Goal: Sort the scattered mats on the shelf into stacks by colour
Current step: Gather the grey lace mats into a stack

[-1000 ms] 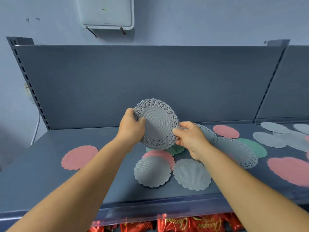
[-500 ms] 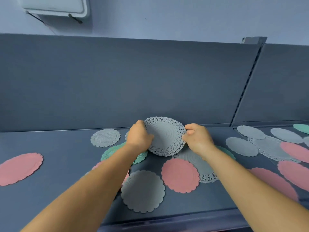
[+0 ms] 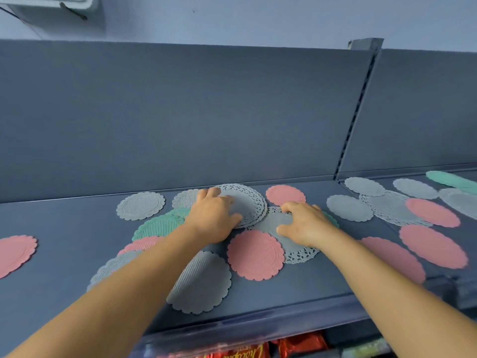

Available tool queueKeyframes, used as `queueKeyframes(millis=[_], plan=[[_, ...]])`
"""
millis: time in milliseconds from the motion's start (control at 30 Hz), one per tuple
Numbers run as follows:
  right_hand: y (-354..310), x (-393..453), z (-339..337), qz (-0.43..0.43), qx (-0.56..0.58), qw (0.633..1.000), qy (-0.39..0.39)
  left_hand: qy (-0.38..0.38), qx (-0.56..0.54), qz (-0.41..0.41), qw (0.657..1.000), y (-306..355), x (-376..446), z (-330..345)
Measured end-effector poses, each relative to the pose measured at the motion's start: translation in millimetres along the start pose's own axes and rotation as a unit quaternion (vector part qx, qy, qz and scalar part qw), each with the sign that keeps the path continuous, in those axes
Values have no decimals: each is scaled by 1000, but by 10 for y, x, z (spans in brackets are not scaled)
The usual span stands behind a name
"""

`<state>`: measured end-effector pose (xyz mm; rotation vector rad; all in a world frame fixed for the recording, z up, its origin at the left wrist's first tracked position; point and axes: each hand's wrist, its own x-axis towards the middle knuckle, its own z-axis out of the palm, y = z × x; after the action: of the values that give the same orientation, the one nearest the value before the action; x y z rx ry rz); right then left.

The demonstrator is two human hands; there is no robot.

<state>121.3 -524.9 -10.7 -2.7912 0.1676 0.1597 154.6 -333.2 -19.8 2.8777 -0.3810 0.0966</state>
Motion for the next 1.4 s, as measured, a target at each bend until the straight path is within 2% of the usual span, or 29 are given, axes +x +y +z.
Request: queueKeyframes(millis=[133, 200, 400, 533, 667, 800, 933, 1033, 1133, 1233, 1333, 1400], plan=[[49, -188, -32, 63, -39, 997, 12, -49, -22, 131, 990, 300, -178, 9], [68, -269, -39, 89, -25, 995, 26, -73, -10, 159, 984, 373, -223, 69], [124, -319, -54, 173, 46, 983, 40, -68, -24, 153, 986, 337, -197, 141], [127, -283, -81, 166, 42, 985, 32, -56, -47, 120, 990, 292, -171, 172], [181, -200, -101, 176, 63, 982, 41, -48, -16, 82, 995, 186, -163, 162], [233, -176, -165, 125, 119, 973, 155, -58, -40, 91, 993, 127, -180, 90], [213, -206, -333, 73, 189, 933, 298, -66, -61, 81, 993, 131, -185, 41], [129, -139, -408, 35, 246, 904, 348, -61, -78, 58, 993, 137, -191, -28], [-39, -8, -383, 32, 306, 892, 332, -19, -104, -24, 994, 72, -147, -82], [-225, 153, -250, 53, 369, 894, 249, 18, -100, -91, 991, -20, -141, -138], [-382, 349, -82, 53, 353, 914, 195, 11, -80, -109, 991, -41, -169, -156], [-462, 439, -22, 52, 304, 938, 156, 9, -74, -117, 990, -55, -160, -127]])
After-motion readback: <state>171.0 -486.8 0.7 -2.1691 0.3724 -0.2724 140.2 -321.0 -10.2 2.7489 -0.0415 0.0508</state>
